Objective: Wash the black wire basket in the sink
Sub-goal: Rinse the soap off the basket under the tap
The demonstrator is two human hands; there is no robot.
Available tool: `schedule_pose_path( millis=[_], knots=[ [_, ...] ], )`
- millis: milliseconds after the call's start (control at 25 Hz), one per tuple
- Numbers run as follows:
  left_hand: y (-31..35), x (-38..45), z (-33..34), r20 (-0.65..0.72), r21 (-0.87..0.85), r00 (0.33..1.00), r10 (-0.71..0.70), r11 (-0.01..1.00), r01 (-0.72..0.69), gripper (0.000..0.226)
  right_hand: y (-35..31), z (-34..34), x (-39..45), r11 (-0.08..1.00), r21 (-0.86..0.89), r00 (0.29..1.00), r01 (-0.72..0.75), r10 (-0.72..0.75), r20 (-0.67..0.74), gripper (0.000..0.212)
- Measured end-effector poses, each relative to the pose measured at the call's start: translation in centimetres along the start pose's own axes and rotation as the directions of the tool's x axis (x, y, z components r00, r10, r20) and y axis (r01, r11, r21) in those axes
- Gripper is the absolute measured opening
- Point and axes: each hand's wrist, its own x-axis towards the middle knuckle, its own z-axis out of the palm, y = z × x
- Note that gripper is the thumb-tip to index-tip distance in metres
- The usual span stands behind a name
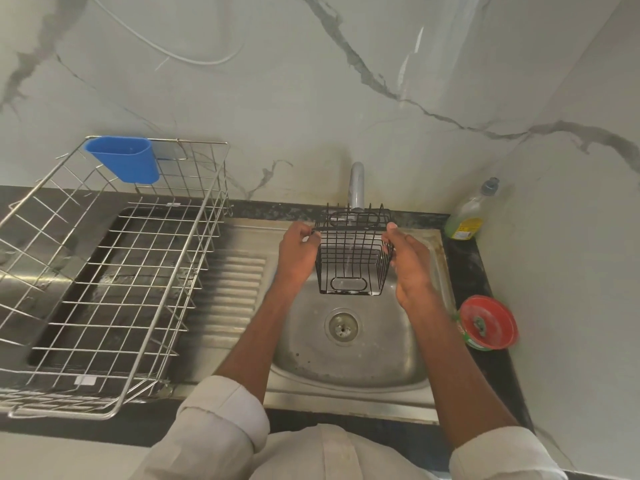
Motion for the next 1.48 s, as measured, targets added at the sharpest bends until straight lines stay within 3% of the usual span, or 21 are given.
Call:
schedule_pose_path(
  millis=[80, 240, 400, 480, 600, 680, 800, 960, 1360, 1480],
  knots=[
    [-0.2, -0.1, -0.8, -0.012, -0.011, 1.0, -0.004, 1.0, 0.004, 0.019, 0.3, 0.6, 0.3, 0.999, 0.036, 0.999, -0.018, 0.017, 0.029, 0.015],
    [-0.2, -0.1, -1.3, -0.006, 0.007, 1.0, 0.0, 1.0, 0.0, 0.022, 1.1, 0.4, 0.8, 1.0, 0.025, 0.998, -0.019, 0.017, 0.057, 0.024],
    [-0.1, -0.4, -1.1, 0.1, 0.042, 0.994, 0.047, 0.998, -0.052, 0.023, 1.0, -0.8, 1.0, 1.0, -0.006, 0.997, -0.007, 0.008, 0.072, 0.034],
    [-0.1, -0.7, -2.0, 0.208, 0.068, 0.978, 0.033, 0.997, -0.048, 0.045, 0.9, -1.2, 1.3, 1.0, -0.021, 0.993, -0.008, 0.01, 0.117, 0.036],
    [-0.5, -0.6, -4.3, 0.425, -0.014, 0.903, -0.055, 0.998, 0.067, 0.097, 0.6, -0.8, 1.7, 0.996, -0.079, 0.968, -0.045, 0.063, 0.245, 0.037],
    [-0.5, -0.6, -5.4, 0.497, 0.005, 0.865, -0.066, 0.997, 0.073, 0.1, 0.4, -0.1, 2.0, 0.989, -0.135, 0.941, -0.061, 0.102, 0.322, 0.037],
    [-1.3, -0.1, -6.2, 0.409, 0.151, 0.912, -0.042, 0.988, -0.022, 0.083, 0.6, 1.4, 2.6, 0.984, -0.175, 0.919, -0.041, 0.106, 0.38, 0.047],
    [-2.0, -0.8, -6.0, 0.281, 0.279, 0.959, -0.036, 0.959, -0.045, 0.082, 0.4, 3.6, 2.8, 0.979, -0.201, 0.933, -0.019, 0.09, 0.349, 0.058],
    [-1.3, -3.8, -1.7, 0.057, 0.369, 0.998, 0.008, 0.929, -0.028, 0.085, 0.5, 3.5, 5.5, 0.959, -0.279, 0.957, 0.049, 0.035, 0.288, 0.027],
    [-1.0, -4.1, -0.3, 0.025, 0.378, 1.0, 0.013, 0.925, -0.022, 0.092, 0.6, 2.3, 4.4, 0.943, -0.329, 0.973, 0.052, 0.027, 0.23, 0.038]
  ],
)
